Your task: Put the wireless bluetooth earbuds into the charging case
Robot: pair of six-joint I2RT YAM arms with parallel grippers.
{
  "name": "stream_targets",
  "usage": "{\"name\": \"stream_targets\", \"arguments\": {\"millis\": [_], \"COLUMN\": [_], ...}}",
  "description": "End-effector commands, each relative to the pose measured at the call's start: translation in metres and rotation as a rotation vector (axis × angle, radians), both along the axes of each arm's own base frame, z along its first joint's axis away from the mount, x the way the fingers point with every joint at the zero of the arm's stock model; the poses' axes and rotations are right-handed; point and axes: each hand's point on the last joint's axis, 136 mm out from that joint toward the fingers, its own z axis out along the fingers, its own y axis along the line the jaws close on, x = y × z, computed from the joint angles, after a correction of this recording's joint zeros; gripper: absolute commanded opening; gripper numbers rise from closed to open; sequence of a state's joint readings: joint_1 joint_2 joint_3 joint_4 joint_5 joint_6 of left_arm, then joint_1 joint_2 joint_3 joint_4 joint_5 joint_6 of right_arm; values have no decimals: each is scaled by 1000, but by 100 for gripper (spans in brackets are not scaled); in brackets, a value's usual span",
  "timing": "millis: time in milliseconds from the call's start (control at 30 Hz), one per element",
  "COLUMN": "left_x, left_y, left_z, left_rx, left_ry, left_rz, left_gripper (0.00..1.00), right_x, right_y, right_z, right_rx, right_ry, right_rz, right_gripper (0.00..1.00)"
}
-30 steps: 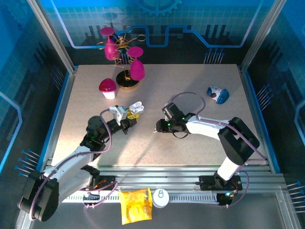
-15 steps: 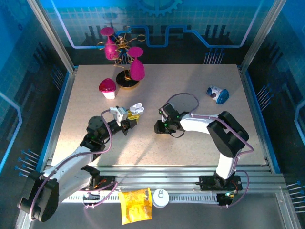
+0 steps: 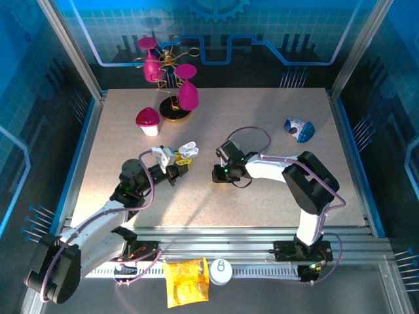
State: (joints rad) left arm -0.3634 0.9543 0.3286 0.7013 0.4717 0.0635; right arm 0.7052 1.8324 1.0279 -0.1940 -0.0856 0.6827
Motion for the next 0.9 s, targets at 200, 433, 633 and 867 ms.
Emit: {"name": "stream_targets", "arguments": {"millis": [200, 433, 633, 867], "left_x": [-8, -12, -21, -35], "left_y": [-14, -23, -29, -38], "left_z": [-4, -10, -18, -16], "left_rx": [22, 24, 72, 65], "left_ry": [2, 45, 87, 107], "left_rz": [-103, -175, -247, -365], "left_gripper": [12, 12, 13, 13], "right_x": [-5, -14, -33, -57], "right_y": [-6, -29, -24, 5], "right_z": [55, 127, 205, 250], "right_rx": [33, -32, -60, -72], "right_ry": [-245, -542, -774, -922], "right_rz": [142, 262, 390, 561], "right_gripper": [16, 16, 16, 15]}}
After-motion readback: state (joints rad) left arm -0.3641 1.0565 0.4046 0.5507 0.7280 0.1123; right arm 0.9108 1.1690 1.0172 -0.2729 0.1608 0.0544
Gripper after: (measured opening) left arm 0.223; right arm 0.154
